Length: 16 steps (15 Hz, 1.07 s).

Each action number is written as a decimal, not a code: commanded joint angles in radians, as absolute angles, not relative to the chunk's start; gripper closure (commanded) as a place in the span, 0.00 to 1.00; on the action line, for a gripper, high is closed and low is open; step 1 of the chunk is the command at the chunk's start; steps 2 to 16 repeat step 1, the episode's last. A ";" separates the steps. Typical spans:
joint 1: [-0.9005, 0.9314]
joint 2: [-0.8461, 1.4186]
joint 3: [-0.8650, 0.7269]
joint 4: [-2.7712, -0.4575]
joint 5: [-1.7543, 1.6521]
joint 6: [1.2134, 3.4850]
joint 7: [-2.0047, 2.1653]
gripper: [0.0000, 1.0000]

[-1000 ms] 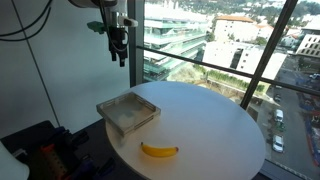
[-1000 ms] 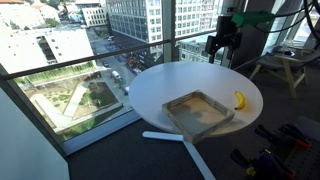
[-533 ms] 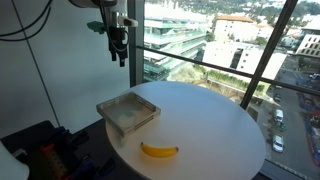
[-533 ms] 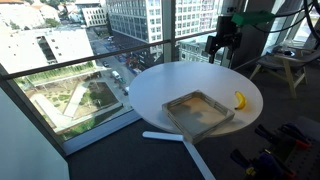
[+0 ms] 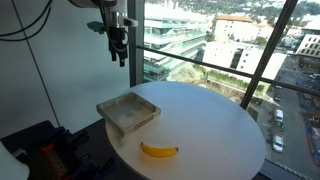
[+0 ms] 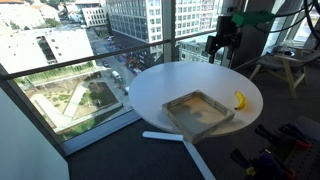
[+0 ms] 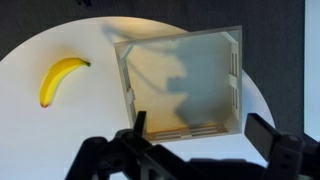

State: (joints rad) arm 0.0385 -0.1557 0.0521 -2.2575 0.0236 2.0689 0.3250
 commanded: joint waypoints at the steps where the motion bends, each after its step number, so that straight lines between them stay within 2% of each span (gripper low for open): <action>1: 0.033 -0.156 0.057 -2.256 0.025 2.067 0.324 0.00; 16: 0.033 -0.156 0.057 -2.256 0.025 2.067 0.324 0.00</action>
